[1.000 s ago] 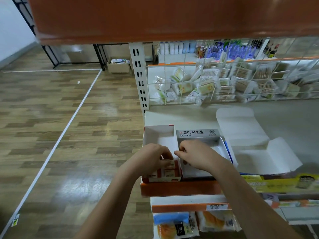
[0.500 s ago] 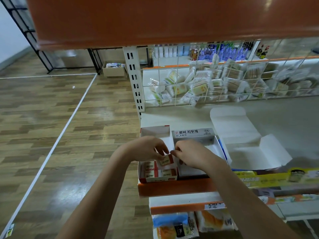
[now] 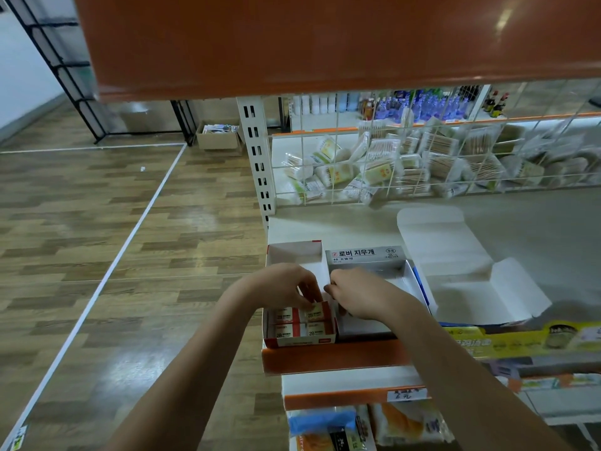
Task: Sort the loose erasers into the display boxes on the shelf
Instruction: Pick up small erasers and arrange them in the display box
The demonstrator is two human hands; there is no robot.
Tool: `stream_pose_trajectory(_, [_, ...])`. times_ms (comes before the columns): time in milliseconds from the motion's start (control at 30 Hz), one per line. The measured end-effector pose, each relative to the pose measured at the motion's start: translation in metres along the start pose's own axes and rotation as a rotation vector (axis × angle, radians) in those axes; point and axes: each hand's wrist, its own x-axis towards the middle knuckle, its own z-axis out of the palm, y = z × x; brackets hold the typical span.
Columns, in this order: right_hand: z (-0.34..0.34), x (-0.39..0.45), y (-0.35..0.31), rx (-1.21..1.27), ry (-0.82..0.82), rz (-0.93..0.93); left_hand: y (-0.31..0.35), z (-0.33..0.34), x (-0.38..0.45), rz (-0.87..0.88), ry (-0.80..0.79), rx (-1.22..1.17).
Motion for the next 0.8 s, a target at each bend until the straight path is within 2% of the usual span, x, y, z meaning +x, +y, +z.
stream_pose_trajectory(233, [-0.001,0.0,-0.001,-0.021,-0.011,-0.015,0.002,0.006,0.003,-0.004,0.0,0.089])
stream_pose_trajectory(400, [-0.002,0.004,0.0,-0.04,-0.036,0.01,0.0,0.007,0.002,-0.004,0.027,0.035])
stream_pose_trajectory(533, [-0.006,0.005,0.002,-0.012,-0.034,0.02,0.001,0.0,-0.001,0.02,0.063,0.136])
stream_pose_trajectory(667, [-0.024,-0.008,0.018,-0.019,0.166,0.028,0.018,-0.015,0.0,0.043,0.276,0.19])
stream_pose_trajectory(800, [-0.042,-0.035,0.054,-0.081,0.342,0.026,0.067,-0.014,0.024,0.037,0.423,0.294])
